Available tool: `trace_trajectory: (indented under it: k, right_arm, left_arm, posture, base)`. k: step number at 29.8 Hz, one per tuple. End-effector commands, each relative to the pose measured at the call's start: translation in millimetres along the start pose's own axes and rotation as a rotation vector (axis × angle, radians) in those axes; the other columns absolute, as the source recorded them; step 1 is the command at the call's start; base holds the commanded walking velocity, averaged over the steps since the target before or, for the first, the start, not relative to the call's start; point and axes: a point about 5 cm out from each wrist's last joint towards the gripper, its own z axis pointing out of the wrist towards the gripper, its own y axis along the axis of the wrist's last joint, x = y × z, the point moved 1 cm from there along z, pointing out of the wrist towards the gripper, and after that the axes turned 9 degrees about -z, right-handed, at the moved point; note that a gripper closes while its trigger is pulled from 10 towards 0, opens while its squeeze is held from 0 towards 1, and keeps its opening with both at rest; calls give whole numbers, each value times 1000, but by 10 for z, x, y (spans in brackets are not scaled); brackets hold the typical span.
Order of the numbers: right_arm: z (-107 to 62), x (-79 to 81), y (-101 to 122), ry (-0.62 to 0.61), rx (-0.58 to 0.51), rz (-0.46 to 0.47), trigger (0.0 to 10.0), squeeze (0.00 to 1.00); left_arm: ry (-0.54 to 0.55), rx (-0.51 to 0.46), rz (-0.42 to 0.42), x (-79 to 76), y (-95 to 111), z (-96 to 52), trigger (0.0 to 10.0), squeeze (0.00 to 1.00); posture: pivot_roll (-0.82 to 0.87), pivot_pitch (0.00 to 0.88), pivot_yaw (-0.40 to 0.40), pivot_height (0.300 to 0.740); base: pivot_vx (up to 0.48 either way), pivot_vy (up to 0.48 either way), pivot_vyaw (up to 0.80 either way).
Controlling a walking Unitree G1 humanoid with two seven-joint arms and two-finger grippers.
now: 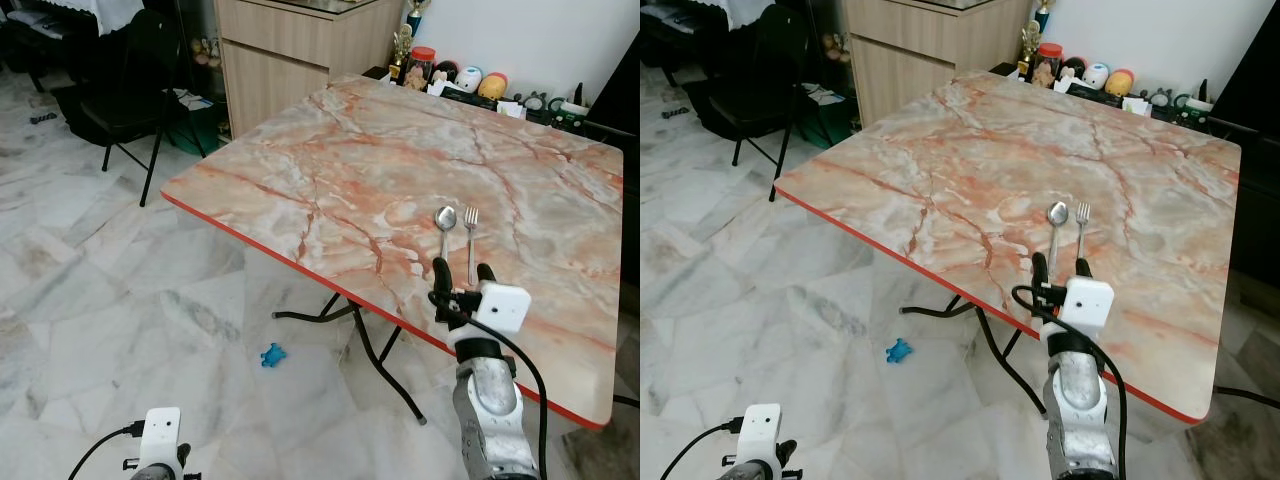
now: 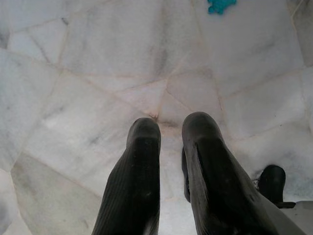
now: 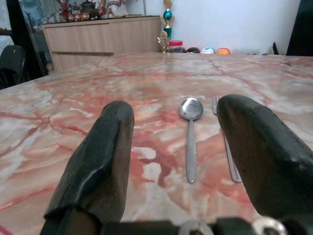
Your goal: Setting the table
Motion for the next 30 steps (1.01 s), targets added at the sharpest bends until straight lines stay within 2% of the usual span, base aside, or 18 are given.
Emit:
trace_trajectory:
  k: [1, 6, 8, 21, 24, 26, 30]
  right_arm:
    - [27, -72, -56, -34, 36, -1, 10000, 0]
    - [52, -85, -55, -33, 43, -12, 10000, 0]
    - [72, -91, -53, -37, 50, -3, 10000, 0]
    - [99, -44, -16, -44, 31, 23, 10000, 0]
    - [106, -25, -38, -36, 44, 15, 10000, 0]
    - [106, -28, -29, -39, 34, 20, 10000, 0]
    - [109, -23, -15, -38, 24, 18, 10000, 0]
  left_arm:
    - [10, -4, -13, 17, -1, -2, 10000, 0]
    - [11, -1, -12, 23, -4, -2, 10000, 0]
    - [11, 1, -7, 27, -4, -2, 10000, 0]
    - [15, 8, -3, 47, -24, -7, 10000, 0]
    - [18, 9, -3, 54, -28, -9, 10000, 0]
    - [18, 9, -2, 55, -31, -10, 10000, 0]
    - [9, 8, -7, 52, -32, -10, 10000, 0]
  posture:
    - [93, 0, -53, 740]
    - [89, 0, -49, 740]
    - [88, 0, -48, 740]
    - [99, 0, -48, 740]
    - [98, 0, -47, 740]
    - [101, 0, -48, 740]
    - [100, 0, -50, 740]
  base:
    - [0, 0, 0]
    - [0, 0, -165]
    - [0, 388, -775]
    - [0, 343, 0]
    - [0, 316, -717]
    - [0, 0, -763]
    - [0, 0, 0]
